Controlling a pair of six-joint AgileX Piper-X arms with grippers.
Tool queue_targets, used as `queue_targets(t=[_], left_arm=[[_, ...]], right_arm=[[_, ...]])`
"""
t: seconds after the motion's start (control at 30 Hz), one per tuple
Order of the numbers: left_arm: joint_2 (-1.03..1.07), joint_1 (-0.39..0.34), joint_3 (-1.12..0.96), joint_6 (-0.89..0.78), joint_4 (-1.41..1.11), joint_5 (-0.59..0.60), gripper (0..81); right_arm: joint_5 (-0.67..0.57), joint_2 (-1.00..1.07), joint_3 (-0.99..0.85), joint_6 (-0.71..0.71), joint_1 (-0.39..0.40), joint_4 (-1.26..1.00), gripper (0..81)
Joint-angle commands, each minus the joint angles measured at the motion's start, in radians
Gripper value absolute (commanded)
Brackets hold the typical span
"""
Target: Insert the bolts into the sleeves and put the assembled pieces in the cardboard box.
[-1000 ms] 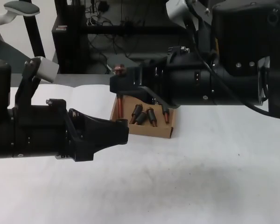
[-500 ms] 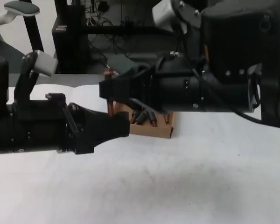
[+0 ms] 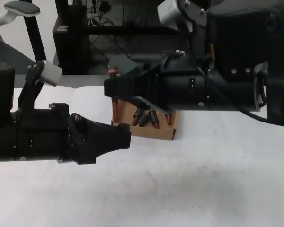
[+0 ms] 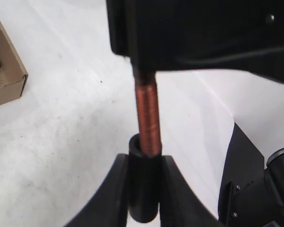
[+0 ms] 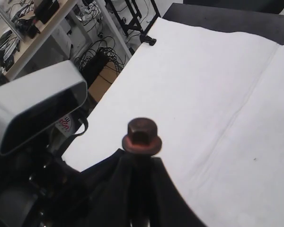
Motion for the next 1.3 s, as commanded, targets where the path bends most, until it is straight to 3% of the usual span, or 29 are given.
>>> queue_targets(t=[0.0,1.27], left_arm=[[-0.003,0.001,-0.009,0.009,-0.004,0.013,1.7],[-0.003,0.001,-0.009,-0.009,-0.026,0.013,1.7]], right_arm=[[0.004,-0.006,-0.004,-0.009,-0.012,-0.007,0.6],[0.004,-0.006,-0.004,-0.054,-0.012,0.062,0.6]])
